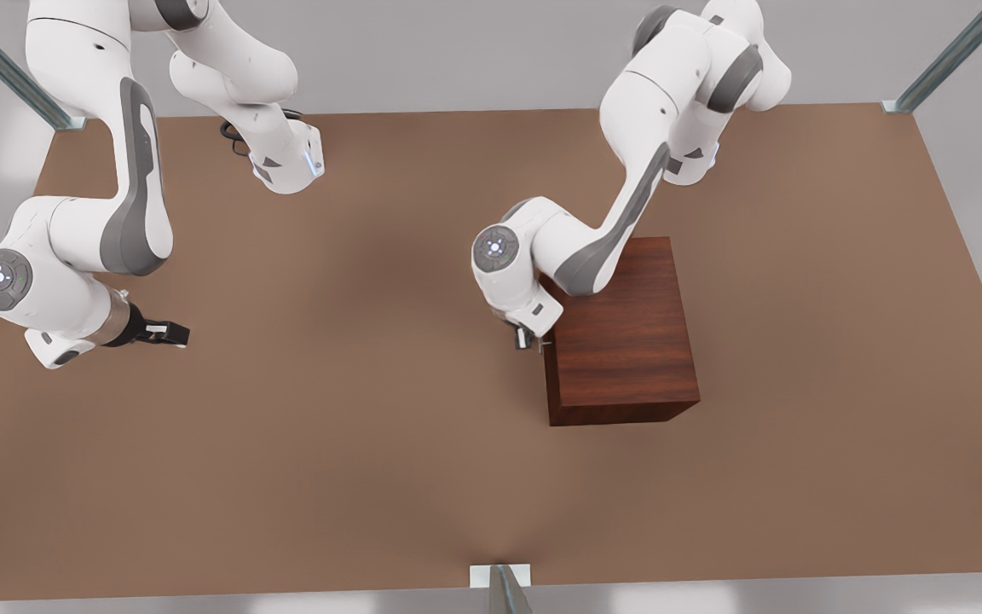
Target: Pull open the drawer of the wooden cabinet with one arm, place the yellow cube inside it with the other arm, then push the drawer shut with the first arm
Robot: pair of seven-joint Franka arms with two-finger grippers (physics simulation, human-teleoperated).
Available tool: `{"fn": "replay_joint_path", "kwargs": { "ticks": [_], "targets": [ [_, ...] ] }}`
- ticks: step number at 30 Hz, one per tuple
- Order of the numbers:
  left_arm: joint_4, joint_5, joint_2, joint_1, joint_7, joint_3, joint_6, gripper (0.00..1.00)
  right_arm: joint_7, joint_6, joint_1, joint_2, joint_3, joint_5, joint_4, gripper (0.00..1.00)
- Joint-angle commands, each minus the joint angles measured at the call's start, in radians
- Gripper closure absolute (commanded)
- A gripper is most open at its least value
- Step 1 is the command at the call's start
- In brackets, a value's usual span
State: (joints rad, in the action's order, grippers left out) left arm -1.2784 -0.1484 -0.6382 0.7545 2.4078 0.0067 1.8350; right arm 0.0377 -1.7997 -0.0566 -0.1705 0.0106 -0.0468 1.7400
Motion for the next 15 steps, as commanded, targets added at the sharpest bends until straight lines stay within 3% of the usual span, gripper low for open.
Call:
{"fn": "replay_joint_path", "kwargs": {
  "ticks": [1,2,5,8,9,11,12,13,15],
  "targets": [
    [0.016,0.046,0.058,-0.018,-0.096,-0.001,-0.028,0.0,-0.016,0.0,0.0,0.0,0.0,0.001,0.0,0.0],
    [0.016,0.093,0.107,-0.061,-0.262,-0.001,-0.092,0.0,-0.016,0.0,0.0,0.0,0.0,0.001,0.0,0.0],
    [0.011,0.236,0.301,-0.374,-1.379,0.002,-0.37,0.0,-0.016,0.0,0.0,0.0,0.0,0.001,0.0,0.0],
    [0.019,0.222,0.313,-0.513,-2.039,0.015,-0.5,0.0,-0.016,0.0,0.0,0.002,0.0,0.001,0.0,0.0],
    [0.021,0.224,0.315,-0.573,-2.314,0.022,-0.496,0.0,-0.016,0.0,0.0,0.002,0.0,0.001,0.0,0.0],
    [0.022,0.225,0.316,-0.587,-2.452,0.044,-0.441,0.0,-0.016,0.0,0.0,0.0,0.0,0.001,0.0,0.0],
    [-0.028,0.246,0.357,-0.63,-2.477,0.016,-0.358,0.0,-0.016,0.0,0.0,0.0,0.0,0.001,0.0,0.0],
    [-0.258,0.265,0.491,-0.699,-2.561,-0.06,-0.148,0.0,-0.016,0.0,0.0,0.0,0.0,0.001,0.0,0.0],
    [-0.237,0.26,0.483,-0.696,-2.557,-0.068,-0.117,0.0,-0.016,0.0,0.0,0.0,0.0,0.001,0.0,0.0]
  ]
}}
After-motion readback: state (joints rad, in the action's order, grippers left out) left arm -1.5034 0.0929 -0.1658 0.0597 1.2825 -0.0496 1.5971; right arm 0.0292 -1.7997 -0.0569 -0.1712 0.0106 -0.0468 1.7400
